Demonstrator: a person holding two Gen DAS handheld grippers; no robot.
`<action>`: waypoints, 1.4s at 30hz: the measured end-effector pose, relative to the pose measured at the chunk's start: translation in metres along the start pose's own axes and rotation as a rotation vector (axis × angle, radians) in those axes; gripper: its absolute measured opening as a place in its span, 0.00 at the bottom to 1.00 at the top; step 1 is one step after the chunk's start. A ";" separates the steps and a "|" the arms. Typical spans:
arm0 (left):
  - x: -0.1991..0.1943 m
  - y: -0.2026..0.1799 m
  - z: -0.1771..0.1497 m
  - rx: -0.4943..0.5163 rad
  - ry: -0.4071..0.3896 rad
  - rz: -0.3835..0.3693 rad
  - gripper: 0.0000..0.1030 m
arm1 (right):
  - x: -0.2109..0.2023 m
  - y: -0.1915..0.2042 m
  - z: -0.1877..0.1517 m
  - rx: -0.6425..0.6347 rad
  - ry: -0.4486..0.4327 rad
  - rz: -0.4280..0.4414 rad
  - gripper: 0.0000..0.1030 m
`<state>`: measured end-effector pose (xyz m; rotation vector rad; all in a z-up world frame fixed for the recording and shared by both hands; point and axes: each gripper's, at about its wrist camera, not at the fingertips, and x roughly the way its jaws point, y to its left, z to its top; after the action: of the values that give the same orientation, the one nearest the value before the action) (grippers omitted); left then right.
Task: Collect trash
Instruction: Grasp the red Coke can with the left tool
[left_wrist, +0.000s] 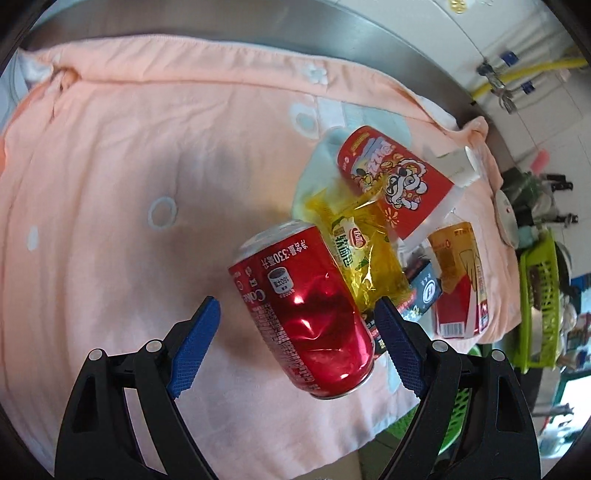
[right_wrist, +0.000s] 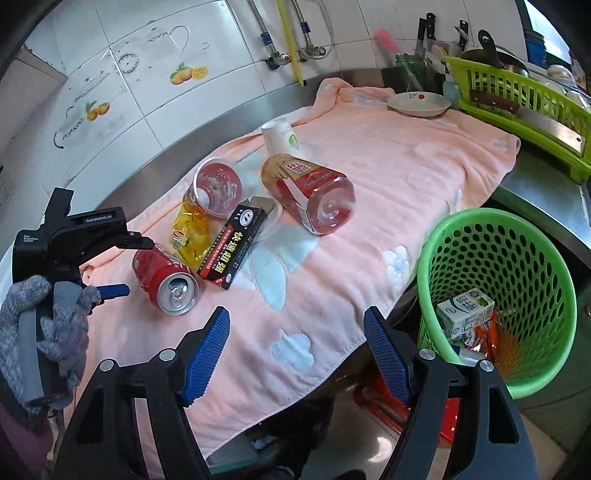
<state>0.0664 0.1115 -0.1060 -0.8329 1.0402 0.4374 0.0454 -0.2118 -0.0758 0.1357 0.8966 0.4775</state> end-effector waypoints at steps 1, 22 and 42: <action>0.003 -0.001 0.000 -0.010 0.005 0.004 0.82 | 0.000 0.000 0.000 0.003 0.003 -0.002 0.70; 0.044 -0.021 -0.014 0.070 0.097 -0.004 0.69 | 0.005 0.001 -0.004 0.051 0.012 -0.023 0.70; -0.015 0.029 0.020 0.211 -0.019 0.001 0.67 | 0.077 0.039 0.027 0.062 0.118 0.019 0.65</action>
<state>0.0515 0.1463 -0.0994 -0.6387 1.0496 0.3292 0.0939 -0.1403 -0.1021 0.1744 1.0268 0.4797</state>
